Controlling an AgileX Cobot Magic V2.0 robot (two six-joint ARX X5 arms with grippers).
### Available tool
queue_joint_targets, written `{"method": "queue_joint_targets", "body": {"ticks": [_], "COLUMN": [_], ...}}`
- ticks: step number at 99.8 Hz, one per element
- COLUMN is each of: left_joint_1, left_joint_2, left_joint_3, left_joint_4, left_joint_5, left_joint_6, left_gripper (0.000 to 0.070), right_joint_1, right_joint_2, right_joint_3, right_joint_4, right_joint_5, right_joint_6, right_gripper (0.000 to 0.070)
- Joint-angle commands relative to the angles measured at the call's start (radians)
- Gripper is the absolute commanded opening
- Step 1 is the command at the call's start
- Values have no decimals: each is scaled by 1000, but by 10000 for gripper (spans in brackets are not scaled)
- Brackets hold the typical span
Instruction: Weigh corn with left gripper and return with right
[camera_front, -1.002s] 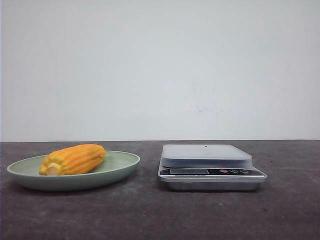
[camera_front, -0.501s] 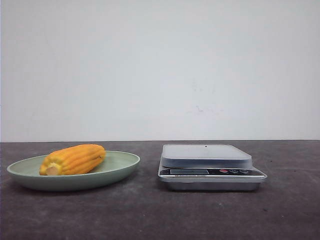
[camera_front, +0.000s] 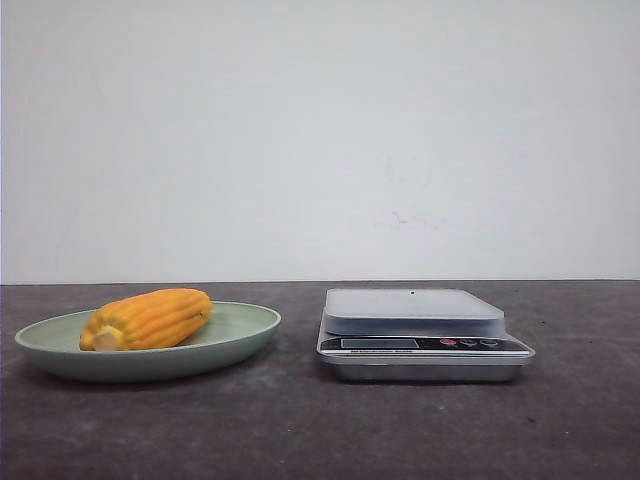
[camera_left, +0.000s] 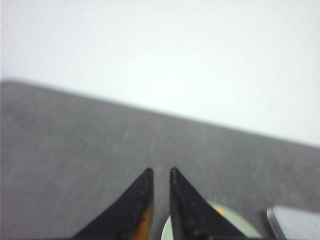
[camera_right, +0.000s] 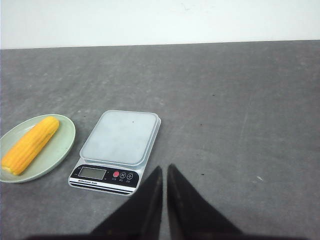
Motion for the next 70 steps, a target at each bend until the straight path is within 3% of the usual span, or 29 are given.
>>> {"method": "queue_joint_targets", "body": {"ticks": [1, 14, 23, 50, 70], "left_joint_1": [19, 56, 68, 84, 94], "left_joint_2": [-39, -92, -92, -92, -92], "left_joint_3": [-108, -294, -370, -488, -489], "left_joint_4": [114, 277, 319, 330, 199], "left_joint_5": [23, 50, 56, 66, 66], "left_joint_6": [48, 53, 55, 60, 63], "left_gripper": [17, 17, 17, 17, 17], "right_joint_1": [3, 3, 3, 3, 3], "right_joint_2": [1, 1, 1, 1, 1], "right_joint_3": [12, 12, 12, 12, 12], "right_joint_4": [10, 10, 10, 10, 10], "right_joint_5": [0, 0, 0, 0, 0], "right_joint_6": [16, 16, 16, 16, 16], "right_gripper": [9, 8, 8, 9, 8]}}
